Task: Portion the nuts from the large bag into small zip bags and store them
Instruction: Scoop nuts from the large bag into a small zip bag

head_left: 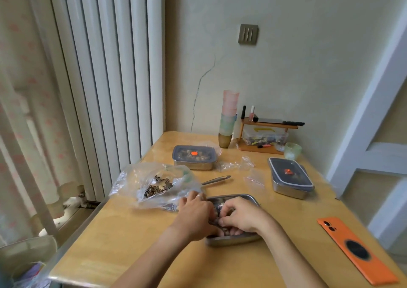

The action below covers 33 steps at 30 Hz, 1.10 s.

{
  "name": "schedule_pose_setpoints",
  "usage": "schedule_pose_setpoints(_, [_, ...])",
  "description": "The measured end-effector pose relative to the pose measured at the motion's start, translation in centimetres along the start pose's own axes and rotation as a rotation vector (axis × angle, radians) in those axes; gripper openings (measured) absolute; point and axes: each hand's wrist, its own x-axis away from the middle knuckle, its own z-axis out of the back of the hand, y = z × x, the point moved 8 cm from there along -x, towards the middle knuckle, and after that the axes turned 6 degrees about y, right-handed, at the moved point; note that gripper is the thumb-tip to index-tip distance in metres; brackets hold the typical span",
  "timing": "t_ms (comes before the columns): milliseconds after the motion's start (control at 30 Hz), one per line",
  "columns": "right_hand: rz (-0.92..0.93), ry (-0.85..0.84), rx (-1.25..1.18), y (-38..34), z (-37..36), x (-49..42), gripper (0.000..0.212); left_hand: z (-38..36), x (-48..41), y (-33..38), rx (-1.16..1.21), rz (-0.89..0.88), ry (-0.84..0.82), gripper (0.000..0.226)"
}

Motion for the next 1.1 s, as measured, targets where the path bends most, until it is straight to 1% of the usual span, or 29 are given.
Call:
schedule_pose_setpoints(67, [0.012, -0.013, -0.003, -0.2, -0.1, 0.5, 0.021, -0.1, 0.0, -0.2, 0.002, 0.002, 0.0, 0.053])
schedule_pose_setpoints(133, [0.03, -0.004, -0.021, -0.3, 0.1, 0.7, 0.019, -0.2, -0.1, -0.4, 0.012, -0.008, -0.023, 0.056])
schedule_pose_setpoints(200, [0.06, 0.01, -0.001, -0.7, 0.6, 0.8, 0.015, -0.1, -0.1, -0.7, 0.077, -0.001, -0.05, 0.049])
schedule_pose_setpoints(267, [0.111, 0.034, 0.098, -1.7, 1.3, 0.9, 0.013, 0.3, -0.2, -1.1, 0.179, 0.036, -0.043, 0.041])
schedule_pose_setpoints(333, [0.178, 0.043, 0.246, -3.1, 1.8, 1.0, 0.014, 0.5, -0.3, -1.3, 0.25, 0.075, -0.002, 0.04])
schedule_pose_setpoints(400, [0.253, -0.002, 0.351, -4.6, 1.4, 1.0, 0.013, 0.4, -0.2, -1.4, 0.271, 0.084, 0.041, 0.039])
schedule_pose_setpoints(500, [0.292, -0.075, 0.397, -5.6, 0.2, 0.7, 0.015, 0.4, -0.2, -1.8, 0.331, 0.101, 0.118, 0.036])
schedule_pose_setpoints(600, [0.316, -0.129, 0.376, -5.7, -0.6, 0.4, 0.02, 0.1, -0.2, -2.4, 0.438, 0.103, 0.228, 0.031])
schedule_pose_setpoints(667, [0.341, -0.174, 0.343, -5.5, -0.7, 0.6, 0.02, -0.3, 0.0, -2.5, 0.46, 0.081, 0.305, 0.035])
schedule_pose_setpoints(733, [0.342, -0.192, 0.265, -5.1, -0.3, 0.7, 0.02, -0.7, 0.2, -2.3, 0.432, 0.041, 0.361, 0.041])
schedule_pose_setpoints(800, [0.3, -0.151, 0.163, -4.2, 0.6, 0.5, 0.01, -1.0, 0.1, -2.2, 0.393, 0.015, 0.387, 0.045])
schedule_pose_setpoints(867, [0.301, -0.105, 0.166, -3.8, 1.1, 0.3, 0.017, -1.1, 0.0, -2.1, 0.356, 0.009, 0.397, 0.051])
schedule_pose_setpoints(933, [0.346, -0.099, 0.226, -4.4, 0.5, 0.5, 0.026, -1.0, -0.1, -2.2, 0.361, 0.019, 0.409, 0.054])
schedule_pose_setpoints(1000, [0.33, -0.102, 0.209, -4.5, -0.3, 0.4, 0.034, -0.9, -0.3, -2.2, 0.36, 0.024, 0.419, 0.055])
schedule_pose_setpoints(1100, [0.288, -0.117, 0.154, -4.0, -0.7, 0.1, 0.028, -0.9, -0.3, -2.1, 0.347, 0.021, 0.425, 0.051])
